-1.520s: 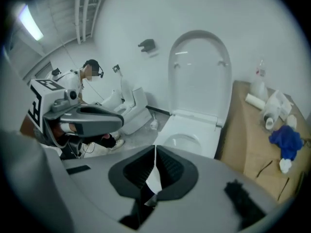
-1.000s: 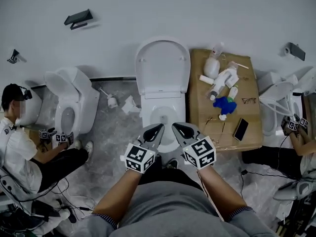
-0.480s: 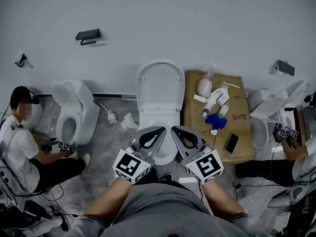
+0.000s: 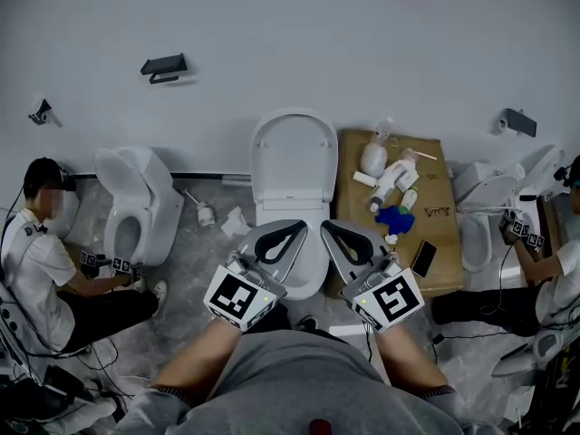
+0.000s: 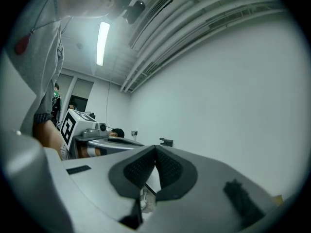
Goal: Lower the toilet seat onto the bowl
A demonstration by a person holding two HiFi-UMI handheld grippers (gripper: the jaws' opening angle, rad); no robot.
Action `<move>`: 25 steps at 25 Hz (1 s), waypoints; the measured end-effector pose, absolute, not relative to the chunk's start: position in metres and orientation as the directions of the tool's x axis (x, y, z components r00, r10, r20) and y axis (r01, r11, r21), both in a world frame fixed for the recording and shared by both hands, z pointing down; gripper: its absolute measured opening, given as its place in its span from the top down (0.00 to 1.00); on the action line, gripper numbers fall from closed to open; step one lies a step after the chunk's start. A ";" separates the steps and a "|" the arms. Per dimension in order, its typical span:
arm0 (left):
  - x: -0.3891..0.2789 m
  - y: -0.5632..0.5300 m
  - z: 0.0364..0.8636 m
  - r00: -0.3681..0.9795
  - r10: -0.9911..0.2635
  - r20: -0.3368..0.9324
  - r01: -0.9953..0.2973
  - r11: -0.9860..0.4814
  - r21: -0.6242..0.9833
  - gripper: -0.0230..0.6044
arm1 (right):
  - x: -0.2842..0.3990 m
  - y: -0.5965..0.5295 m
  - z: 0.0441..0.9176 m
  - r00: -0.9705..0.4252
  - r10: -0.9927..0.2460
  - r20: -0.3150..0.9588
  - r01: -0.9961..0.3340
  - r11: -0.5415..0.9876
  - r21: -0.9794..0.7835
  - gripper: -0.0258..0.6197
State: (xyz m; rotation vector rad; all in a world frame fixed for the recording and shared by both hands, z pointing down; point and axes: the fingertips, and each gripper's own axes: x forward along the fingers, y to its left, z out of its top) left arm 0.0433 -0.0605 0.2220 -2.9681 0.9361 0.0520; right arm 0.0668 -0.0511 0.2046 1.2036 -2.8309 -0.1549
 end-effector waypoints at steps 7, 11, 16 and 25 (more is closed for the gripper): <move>0.037 -0.059 0.225 0.814 -0.580 -0.041 -0.581 -0.813 -0.036 0.95 | 0.061 -0.048 0.208 -0.704 -0.710 0.019 -0.704 0.702 0.111 0.94; 0.038 -0.060 0.227 0.811 -0.584 -0.035 -0.585 -0.810 -0.032 0.95 | 0.061 -0.047 0.210 -0.707 -0.706 0.025 -0.701 0.706 0.106 0.94; 0.042 -0.057 0.230 0.812 -0.583 -0.026 -0.584 -0.812 -0.022 0.95 | 0.062 -0.047 0.214 -0.710 -0.703 0.032 -0.698 0.709 0.102 0.94; 0.044 -0.050 0.231 0.806 -0.592 -0.007 -0.592 -0.806 -0.004 0.95 | 0.064 -0.041 0.215 -0.716 -0.697 0.032 -0.691 0.715 0.108 0.94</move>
